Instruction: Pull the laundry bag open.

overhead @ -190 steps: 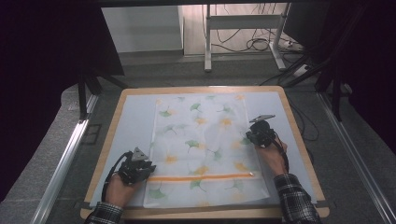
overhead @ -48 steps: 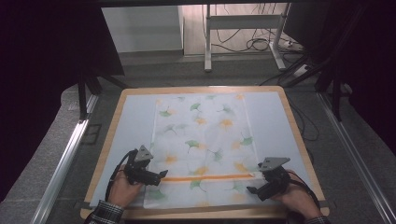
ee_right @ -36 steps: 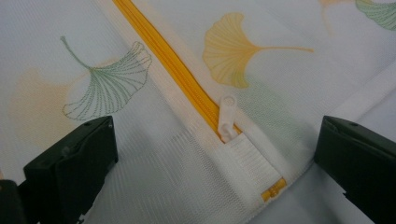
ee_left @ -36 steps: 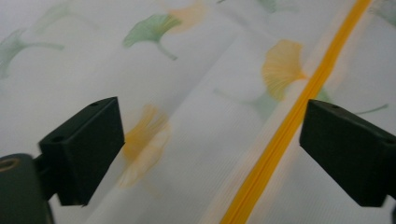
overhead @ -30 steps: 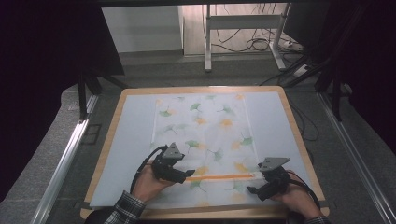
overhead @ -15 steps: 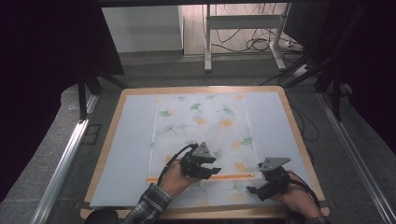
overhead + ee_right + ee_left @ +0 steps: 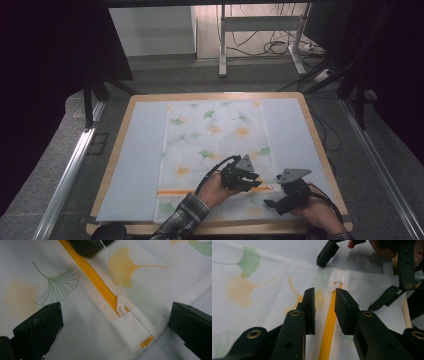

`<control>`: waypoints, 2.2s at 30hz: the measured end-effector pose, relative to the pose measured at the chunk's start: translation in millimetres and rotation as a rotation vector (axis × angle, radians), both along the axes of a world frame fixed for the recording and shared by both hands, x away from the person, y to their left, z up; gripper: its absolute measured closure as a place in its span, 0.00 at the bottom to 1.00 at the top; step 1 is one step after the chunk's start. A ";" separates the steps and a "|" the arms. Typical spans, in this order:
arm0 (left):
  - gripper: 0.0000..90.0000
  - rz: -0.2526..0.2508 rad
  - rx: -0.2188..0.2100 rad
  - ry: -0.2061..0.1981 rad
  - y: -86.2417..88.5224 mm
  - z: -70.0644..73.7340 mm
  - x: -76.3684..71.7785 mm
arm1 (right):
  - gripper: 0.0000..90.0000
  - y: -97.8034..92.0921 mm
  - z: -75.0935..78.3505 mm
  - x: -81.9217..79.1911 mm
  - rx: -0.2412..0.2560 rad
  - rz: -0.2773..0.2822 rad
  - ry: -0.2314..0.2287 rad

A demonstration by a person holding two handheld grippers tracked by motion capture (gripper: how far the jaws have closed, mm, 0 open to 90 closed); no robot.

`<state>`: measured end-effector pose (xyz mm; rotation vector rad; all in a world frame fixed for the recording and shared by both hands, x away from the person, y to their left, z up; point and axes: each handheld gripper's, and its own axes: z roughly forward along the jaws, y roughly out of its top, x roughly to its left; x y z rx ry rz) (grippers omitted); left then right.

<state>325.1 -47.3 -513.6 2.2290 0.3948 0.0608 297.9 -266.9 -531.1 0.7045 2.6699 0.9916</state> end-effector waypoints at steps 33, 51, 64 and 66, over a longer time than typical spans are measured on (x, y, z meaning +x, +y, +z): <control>0.97 -0.095 0.035 -0.002 -30.0 -15.4 4.0 | 0.00 -0.4 -0.5 -0.2 0.004 -0.002 -0.001; 0.99 -0.117 0.064 0.021 -37.8 -14.5 4.1 | 0.00 -0.5 -0.7 -0.1 0.006 -0.003 -0.002; 1.00 -0.111 0.063 0.045 -32.7 -13.7 8.3 | 0.00 0.3 -0.5 -0.2 0.001 -0.008 -0.001; 1.00 -0.111 0.060 0.048 -33.0 -14.1 8.2 | 0.00 0.6 -0.3 -0.3 -0.001 -0.009 0.000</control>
